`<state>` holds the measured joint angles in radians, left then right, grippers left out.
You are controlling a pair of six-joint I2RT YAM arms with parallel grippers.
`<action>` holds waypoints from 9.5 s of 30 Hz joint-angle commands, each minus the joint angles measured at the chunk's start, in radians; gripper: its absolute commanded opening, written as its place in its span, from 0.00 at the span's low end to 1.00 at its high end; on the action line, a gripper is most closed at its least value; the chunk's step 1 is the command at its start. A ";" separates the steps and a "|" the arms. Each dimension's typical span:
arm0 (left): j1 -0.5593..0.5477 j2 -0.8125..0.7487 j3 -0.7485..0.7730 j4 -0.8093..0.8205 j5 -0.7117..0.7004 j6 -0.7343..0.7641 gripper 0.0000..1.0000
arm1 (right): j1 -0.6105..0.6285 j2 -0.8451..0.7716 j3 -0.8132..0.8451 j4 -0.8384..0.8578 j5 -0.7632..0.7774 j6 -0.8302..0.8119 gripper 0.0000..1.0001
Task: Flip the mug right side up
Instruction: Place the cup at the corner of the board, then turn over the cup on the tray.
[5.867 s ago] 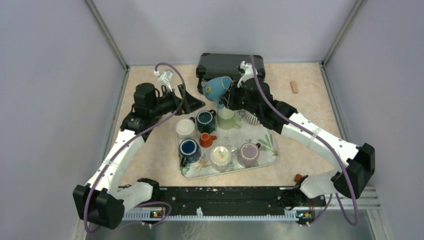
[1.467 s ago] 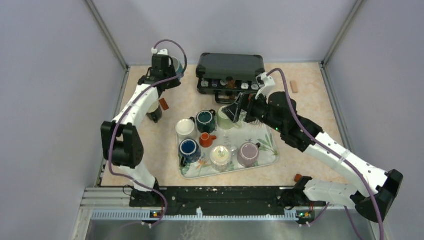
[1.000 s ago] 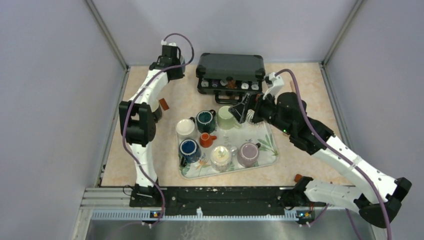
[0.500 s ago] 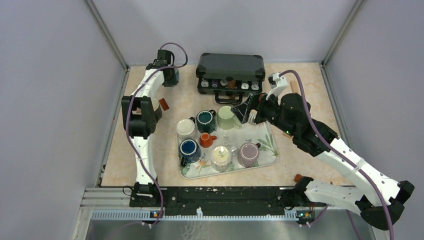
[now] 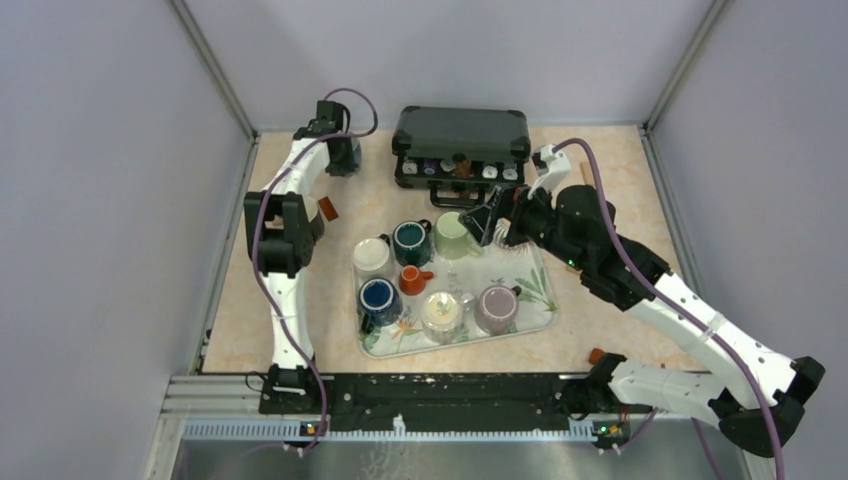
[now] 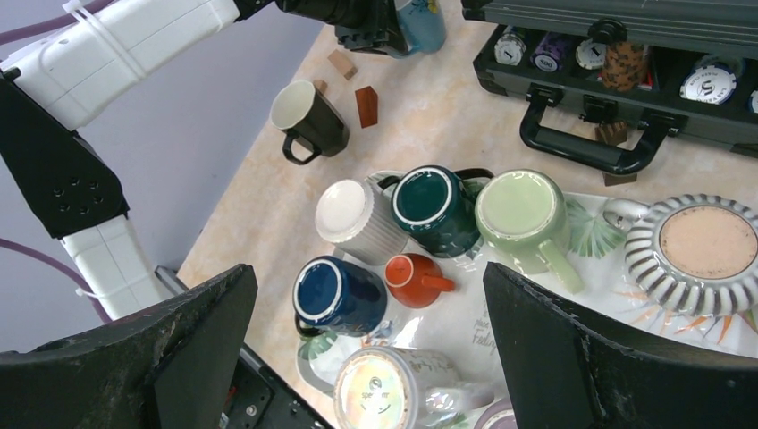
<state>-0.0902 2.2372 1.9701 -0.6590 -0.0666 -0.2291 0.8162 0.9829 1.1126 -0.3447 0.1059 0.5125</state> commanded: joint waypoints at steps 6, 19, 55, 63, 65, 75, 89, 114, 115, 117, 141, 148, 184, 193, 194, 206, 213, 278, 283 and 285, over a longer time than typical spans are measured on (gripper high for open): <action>0.009 0.002 0.049 0.053 0.007 0.020 0.15 | 0.009 -0.004 -0.009 0.041 -0.017 -0.002 0.99; 0.009 0.000 0.040 0.054 0.017 0.022 0.33 | 0.010 -0.009 -0.013 0.047 -0.028 0.000 0.99; -0.089 -0.493 -0.191 0.124 0.118 -0.022 0.99 | 0.009 -0.003 -0.179 -0.106 0.043 -0.103 0.99; -0.176 -0.719 -0.442 0.166 0.203 -0.059 0.99 | 0.008 -0.012 -0.252 -0.194 0.017 -0.083 0.99; -0.207 -0.761 -0.485 0.171 0.227 -0.062 0.99 | 0.009 -0.010 -0.264 -0.223 0.018 -0.077 0.99; -0.306 -0.929 -0.678 0.210 0.372 -0.059 0.99 | 0.009 0.022 -0.311 -0.314 0.005 -0.052 0.99; -0.305 -1.020 -0.714 0.226 0.392 -0.050 0.99 | 0.178 0.132 -0.277 -0.504 0.168 0.179 0.99; -0.302 -1.067 -0.749 0.259 0.415 -0.059 0.99 | 0.017 0.256 -0.292 -0.032 0.211 0.360 0.98; -0.302 -1.064 -0.750 0.263 0.420 -0.062 0.99 | 0.013 0.257 -0.293 -0.014 0.205 0.375 0.98; -0.302 -1.065 -0.755 0.275 0.427 -0.069 0.99 | 0.011 0.261 -0.296 0.019 0.200 0.402 0.98; -0.302 -1.066 -0.736 0.266 0.472 -0.067 0.99 | -0.071 0.274 -0.169 0.051 -0.015 -0.286 0.99; -0.302 -1.067 -0.735 0.260 0.485 -0.068 0.99 | -0.058 0.365 -0.104 0.000 -0.061 -0.439 0.99; -0.302 -1.090 -0.764 0.262 0.469 -0.062 0.99 | -0.004 0.498 -0.017 -0.071 0.146 0.172 0.99; -0.302 -1.099 -0.766 0.260 0.476 -0.062 0.99 | -0.058 0.323 -0.144 -0.016 0.026 -0.065 0.99; -0.302 -1.100 -0.766 0.259 0.478 -0.063 0.99 | -0.064 0.294 -0.171 -0.008 0.000 -0.090 0.99; -0.302 -1.088 -0.764 0.267 0.504 -0.071 0.99 | -0.073 0.154 -0.294 -0.087 0.016 -0.240 0.65; -0.302 -1.070 -0.760 0.271 0.516 -0.073 0.99 | -0.073 0.244 -0.285 -0.024 0.013 -0.331 0.65; -0.319 -1.067 -0.774 0.277 0.516 -0.081 0.99 | 0.061 0.472 -0.211 0.029 0.064 -0.255 0.41; -0.319 -1.067 -0.779 0.274 0.511 -0.085 0.99 | 0.061 0.438 -0.238 0.009 0.118 -0.231 0.28; -0.318 -1.067 -0.780 0.274 0.510 -0.088 0.99 | 0.061 0.417 -0.250 -0.004 0.134 -0.213 0.22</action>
<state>-0.4068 1.1824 1.2003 -0.4255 0.4519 -0.3103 0.8673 1.4525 0.8585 -0.3466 0.1818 0.2695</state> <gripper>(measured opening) 0.987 0.270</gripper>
